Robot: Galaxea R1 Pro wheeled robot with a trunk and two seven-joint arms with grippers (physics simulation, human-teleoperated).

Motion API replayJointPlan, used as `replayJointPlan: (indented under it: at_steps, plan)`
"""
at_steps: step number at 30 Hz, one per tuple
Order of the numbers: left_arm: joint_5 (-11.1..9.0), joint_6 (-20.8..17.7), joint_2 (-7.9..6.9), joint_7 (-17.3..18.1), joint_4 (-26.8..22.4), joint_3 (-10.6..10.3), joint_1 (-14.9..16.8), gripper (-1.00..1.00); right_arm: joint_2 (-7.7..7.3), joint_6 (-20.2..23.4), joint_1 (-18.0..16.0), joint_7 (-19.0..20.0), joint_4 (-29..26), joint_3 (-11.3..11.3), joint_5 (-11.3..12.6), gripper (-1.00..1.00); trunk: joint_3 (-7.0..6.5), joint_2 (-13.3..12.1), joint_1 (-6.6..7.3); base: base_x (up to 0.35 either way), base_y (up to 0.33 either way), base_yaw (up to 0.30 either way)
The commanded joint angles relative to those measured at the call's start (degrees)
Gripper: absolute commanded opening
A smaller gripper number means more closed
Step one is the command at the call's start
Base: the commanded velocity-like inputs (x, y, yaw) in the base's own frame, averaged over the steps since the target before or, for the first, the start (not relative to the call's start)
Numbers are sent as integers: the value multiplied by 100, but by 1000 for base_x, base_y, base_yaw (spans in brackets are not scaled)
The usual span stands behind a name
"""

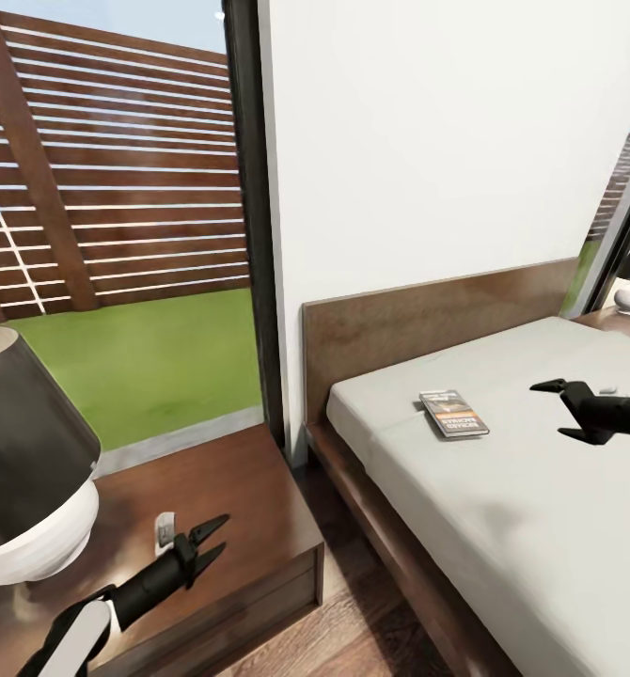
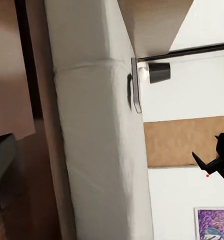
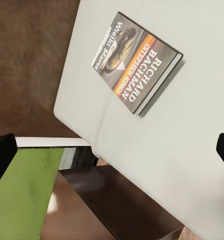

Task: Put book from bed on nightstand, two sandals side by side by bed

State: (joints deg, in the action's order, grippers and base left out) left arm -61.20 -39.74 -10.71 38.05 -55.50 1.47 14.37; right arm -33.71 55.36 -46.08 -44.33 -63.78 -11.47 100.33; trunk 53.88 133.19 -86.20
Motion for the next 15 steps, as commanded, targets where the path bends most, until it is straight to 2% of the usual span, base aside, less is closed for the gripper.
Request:
replayJointPlan:
  at_steps: [1, 9, 12, 13, 15]
  plan:
    - [-47, -38, 0, -10, -1, 18, 3, 100, 5, 16, -14, -59, 1, -6, 50, 100, 6, 2, 1, 0, 0, 0]
    - [-83, -19, 21, -62, 3, 71, 4, 100, 38, 18, -44, -53, -14, -48, 46, 100, 6, 2, 1, 0, 0, 0]
    - [-86, -17, 30, -67, 3, 71, 4, 100, 94, 19, -47, -60, -17, -66, 42, 100, 6, 2, 1, 0, 0, 0]
    - [-92, -19, 32, -53, 4, 69, 4, 100, 187, 15, -49, -64, -23, -87, 45, 100, 6, 2, 1, 0, 0, 0]
    - [-90, -20, 33, -49, 4, 68, 4, 100, 201, 14, -49, -65, -26, -90, 45, 100, 6, 2, 1, 0, 0, 0]
